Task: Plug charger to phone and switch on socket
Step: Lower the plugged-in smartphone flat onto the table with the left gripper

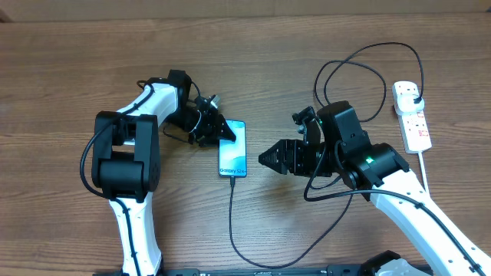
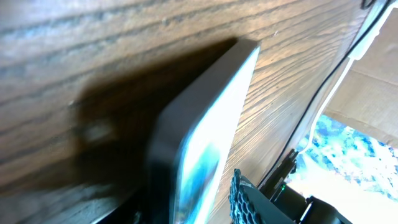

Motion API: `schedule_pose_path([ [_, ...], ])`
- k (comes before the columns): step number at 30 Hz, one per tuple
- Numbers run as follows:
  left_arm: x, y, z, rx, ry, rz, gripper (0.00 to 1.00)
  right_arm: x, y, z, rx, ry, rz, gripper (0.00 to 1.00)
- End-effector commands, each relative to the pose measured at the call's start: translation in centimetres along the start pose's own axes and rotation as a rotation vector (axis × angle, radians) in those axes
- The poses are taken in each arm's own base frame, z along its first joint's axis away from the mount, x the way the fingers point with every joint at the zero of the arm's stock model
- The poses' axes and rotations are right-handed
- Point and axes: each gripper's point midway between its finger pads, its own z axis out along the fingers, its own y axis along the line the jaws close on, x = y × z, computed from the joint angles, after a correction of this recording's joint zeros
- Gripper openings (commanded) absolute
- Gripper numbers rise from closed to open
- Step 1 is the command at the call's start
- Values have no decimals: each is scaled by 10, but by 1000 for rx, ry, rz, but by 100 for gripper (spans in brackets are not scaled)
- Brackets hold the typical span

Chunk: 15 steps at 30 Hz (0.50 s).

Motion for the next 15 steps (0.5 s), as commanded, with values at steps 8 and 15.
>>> schedule_pose_path([
  [8, 5, 49, 1, -249, 20, -47, 39, -8, 0, -4, 15, -33, -10, 65],
  [15, 4, 75, -8, -410, -2, -112, 39, -8, 0, -4, 15, -34, -11, 65],
])
